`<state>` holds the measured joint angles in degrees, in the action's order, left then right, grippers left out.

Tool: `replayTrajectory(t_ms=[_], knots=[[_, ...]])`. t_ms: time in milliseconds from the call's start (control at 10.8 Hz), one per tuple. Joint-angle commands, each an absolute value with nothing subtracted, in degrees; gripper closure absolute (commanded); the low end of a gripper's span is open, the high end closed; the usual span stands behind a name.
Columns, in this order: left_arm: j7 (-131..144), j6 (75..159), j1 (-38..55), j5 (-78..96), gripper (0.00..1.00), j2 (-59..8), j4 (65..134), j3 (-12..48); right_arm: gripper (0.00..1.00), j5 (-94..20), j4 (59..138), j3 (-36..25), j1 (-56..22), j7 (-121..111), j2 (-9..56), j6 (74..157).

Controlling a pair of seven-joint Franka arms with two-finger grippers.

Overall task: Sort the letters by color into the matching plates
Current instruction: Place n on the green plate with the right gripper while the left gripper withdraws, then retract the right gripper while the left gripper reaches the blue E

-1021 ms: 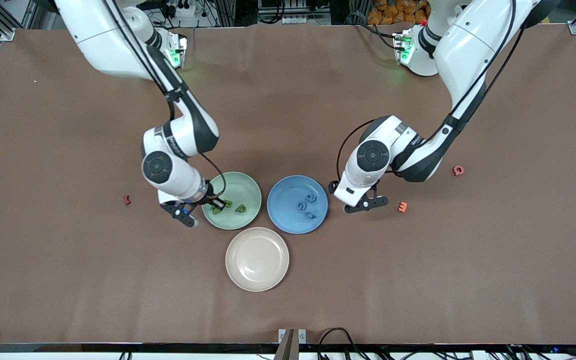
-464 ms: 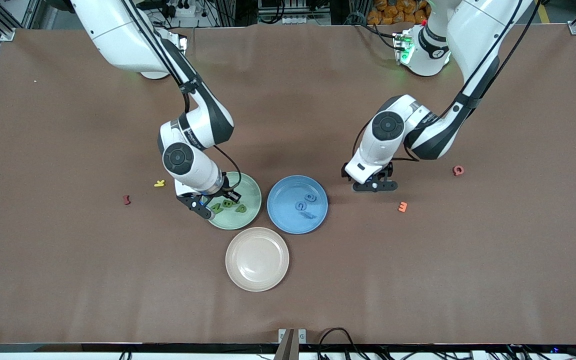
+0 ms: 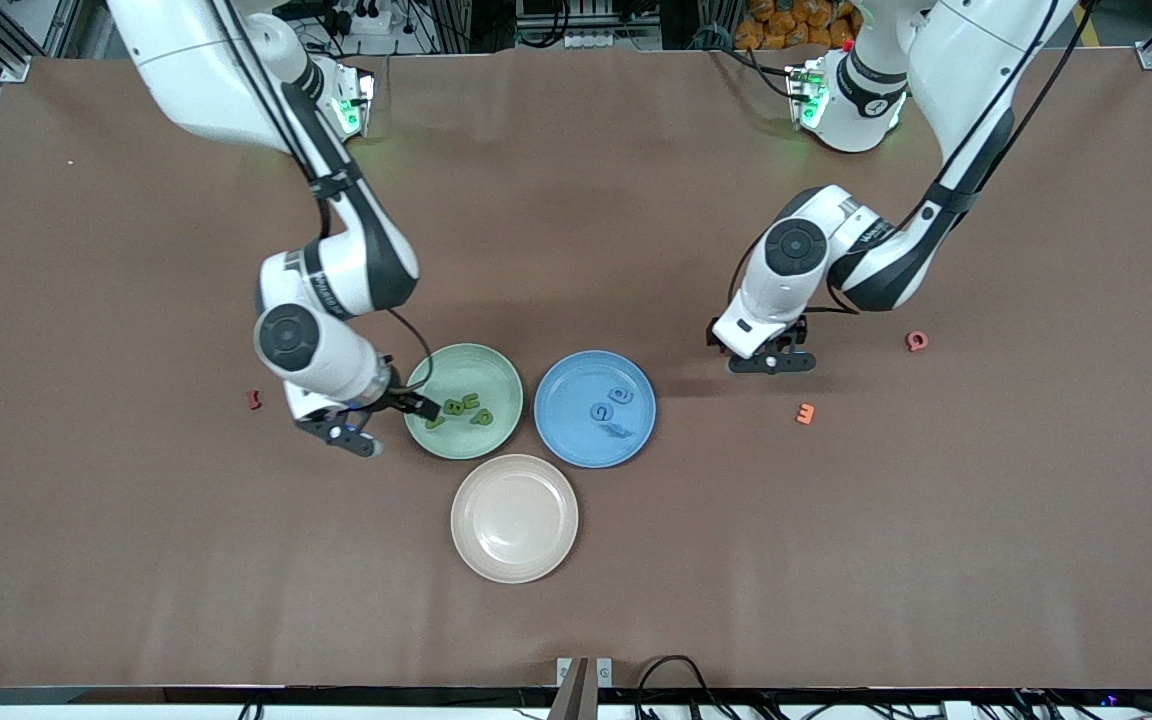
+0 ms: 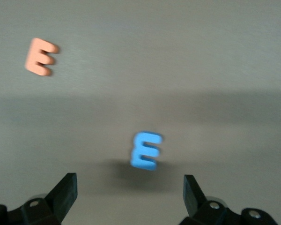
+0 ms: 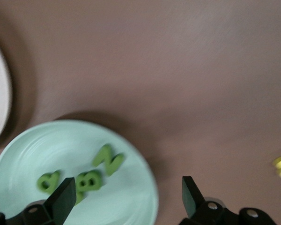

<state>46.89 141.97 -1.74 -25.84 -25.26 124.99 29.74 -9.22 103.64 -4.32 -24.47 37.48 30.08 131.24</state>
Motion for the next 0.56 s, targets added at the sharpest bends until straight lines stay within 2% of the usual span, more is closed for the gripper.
replayTrajectory(t_ms=[0, 464], knots=[[47.5, 143.3, -6.0, -27.3, 0.00, -26.5, 124.8, 30.2, 0.00, -9.6, 104.0, -5.9, -19.5, 25.2, 28.6, 129.7], [44.7, 143.3, -6.2, -27.5, 0.00, -28.1, 124.0, 30.3, 0.00, -9.4, 103.4, -6.9, -10.8, 12.0, 27.8, 129.7]])
